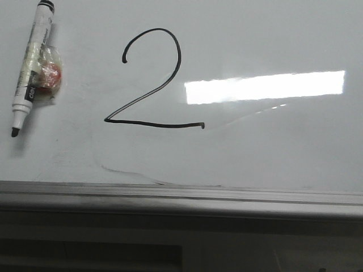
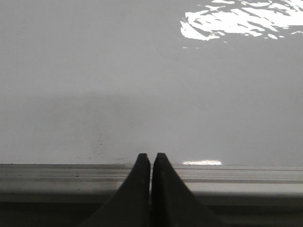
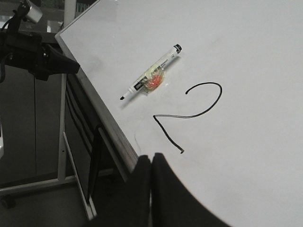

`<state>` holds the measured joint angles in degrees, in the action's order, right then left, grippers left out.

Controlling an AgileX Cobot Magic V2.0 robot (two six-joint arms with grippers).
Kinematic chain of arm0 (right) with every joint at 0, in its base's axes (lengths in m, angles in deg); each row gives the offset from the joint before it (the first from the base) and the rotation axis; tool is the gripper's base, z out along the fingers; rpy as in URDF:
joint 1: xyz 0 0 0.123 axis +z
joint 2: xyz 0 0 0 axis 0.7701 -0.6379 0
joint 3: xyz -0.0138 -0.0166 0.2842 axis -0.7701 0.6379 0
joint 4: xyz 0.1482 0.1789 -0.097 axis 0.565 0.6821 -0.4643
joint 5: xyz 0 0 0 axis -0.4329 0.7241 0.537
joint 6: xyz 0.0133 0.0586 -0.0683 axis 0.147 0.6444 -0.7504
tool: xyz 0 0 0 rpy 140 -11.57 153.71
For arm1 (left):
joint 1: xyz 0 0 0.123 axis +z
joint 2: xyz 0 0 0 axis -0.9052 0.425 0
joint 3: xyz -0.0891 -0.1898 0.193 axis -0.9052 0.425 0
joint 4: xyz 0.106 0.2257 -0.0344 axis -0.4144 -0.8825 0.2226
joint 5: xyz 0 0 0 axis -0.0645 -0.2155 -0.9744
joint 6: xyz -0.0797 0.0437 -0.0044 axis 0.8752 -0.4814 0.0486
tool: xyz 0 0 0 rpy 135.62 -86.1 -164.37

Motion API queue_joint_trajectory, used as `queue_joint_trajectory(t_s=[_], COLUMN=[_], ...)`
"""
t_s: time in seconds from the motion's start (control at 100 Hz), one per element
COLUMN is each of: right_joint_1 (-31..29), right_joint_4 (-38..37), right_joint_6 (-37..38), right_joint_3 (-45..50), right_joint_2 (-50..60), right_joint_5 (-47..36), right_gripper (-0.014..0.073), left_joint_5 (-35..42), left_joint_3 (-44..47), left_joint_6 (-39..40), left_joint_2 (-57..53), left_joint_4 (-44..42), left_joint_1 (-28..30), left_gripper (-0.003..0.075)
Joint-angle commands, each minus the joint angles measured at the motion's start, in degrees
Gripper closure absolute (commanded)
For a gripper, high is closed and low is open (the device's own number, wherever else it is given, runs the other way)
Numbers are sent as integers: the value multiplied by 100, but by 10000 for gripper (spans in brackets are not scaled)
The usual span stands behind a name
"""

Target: Write number 2 on whiteboard

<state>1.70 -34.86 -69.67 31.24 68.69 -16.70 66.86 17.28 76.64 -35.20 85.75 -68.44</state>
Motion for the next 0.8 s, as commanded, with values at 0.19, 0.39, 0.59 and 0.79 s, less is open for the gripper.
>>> queue_joint_trajectory(t_s=[0.19,0.39,0.59,0.79], right_joint_1=[-71,-1044,-3174,-4926], right_joint_4=[-142,-814,-698,-174], right_joint_6=[529,1769,2106,2106], right_joint_3=[-156,64,714,1212], right_joint_2=[-45,-45,-45,135], right_joint_5=[-683,-965,-1723,-1884], right_gripper=[650,650,650,650], left_joint_5=[283,283,283,283], left_joint_3=[159,159,159,159], left_joint_6=[74,74,74,74], left_joint_2=[-153,-153,-153,-153], left_joint_4=[-23,-23,-23,-23], left_joint_1=[12,12,12,12], left_gripper=[739,739,739,739])
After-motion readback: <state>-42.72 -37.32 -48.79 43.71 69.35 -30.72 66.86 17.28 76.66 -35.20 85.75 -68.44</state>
